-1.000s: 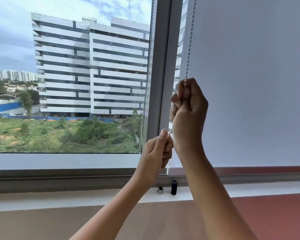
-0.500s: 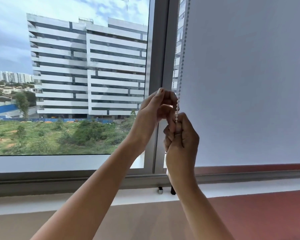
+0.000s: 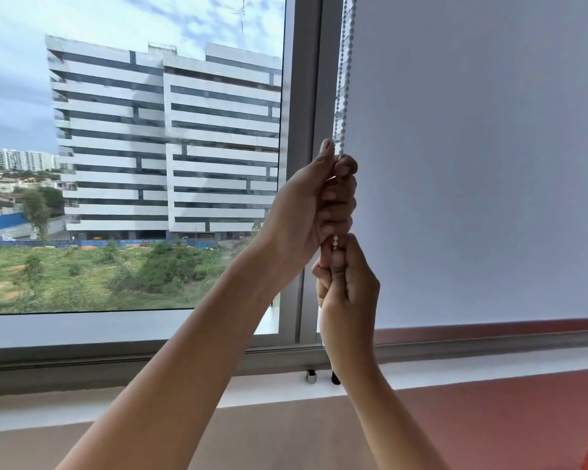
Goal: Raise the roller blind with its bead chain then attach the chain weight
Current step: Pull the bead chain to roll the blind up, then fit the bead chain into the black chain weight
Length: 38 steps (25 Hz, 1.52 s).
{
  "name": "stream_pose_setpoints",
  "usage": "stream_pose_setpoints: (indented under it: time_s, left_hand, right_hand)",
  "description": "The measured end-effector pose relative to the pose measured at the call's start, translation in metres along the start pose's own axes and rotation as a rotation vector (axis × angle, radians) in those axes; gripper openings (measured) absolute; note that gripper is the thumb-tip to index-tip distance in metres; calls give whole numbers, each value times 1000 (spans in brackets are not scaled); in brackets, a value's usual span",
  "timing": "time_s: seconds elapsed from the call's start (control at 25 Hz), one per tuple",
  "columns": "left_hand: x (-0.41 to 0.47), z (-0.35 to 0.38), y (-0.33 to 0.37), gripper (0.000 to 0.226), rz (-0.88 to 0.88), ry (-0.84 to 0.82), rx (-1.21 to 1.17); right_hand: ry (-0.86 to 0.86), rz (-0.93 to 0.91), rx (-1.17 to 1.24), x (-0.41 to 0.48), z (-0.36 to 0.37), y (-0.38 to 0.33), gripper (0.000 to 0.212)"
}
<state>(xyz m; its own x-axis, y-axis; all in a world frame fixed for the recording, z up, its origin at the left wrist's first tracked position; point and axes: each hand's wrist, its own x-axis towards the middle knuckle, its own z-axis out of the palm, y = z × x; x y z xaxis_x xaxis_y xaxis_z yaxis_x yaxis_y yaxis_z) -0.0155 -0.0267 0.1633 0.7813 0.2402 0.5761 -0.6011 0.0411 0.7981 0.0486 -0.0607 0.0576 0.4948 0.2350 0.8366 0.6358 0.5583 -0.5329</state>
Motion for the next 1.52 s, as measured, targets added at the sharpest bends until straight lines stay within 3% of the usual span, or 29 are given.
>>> stream_pose_setpoints:
  time_s: [0.12,0.32,0.52,0.6,0.72,0.88,1.04,1.24,1.52]
  left_hand:
    - [-6,-2,-25,38,-8,67,58]
    - [-29,-16,-74,31,-30,197,106]
    - [-49,-26,-106,21,39,280,338]
    - [-55,-30,-115,14,31,292,383]
    - [-62,-30,-130,9,40,326,430]
    - [-67,-31,-149,7,102,461,480]
    - [-72,-35,-166,10,120,539,469]
    - [-74,-41,-180,10,277,770,338]
    - [-69,-69,-186,13,317,843,395]
  right_hand:
    - [-15,69,-7,-22,-5,16,22]
    - [-43,200,-37,-64,-16,46,25]
    - [24,228,-8,-69,-26,53,17]
    - [77,319,128,-73,-28,54,10]
    - [148,463,417,-76,-29,58,23]
    - [180,459,513,-79,-39,63,28]
    - [115,364,303,-86,-59,81,24]
    - [-56,128,-278,-102,-78,125,30]
    - [-367,143,-659,-106,-63,200,34]
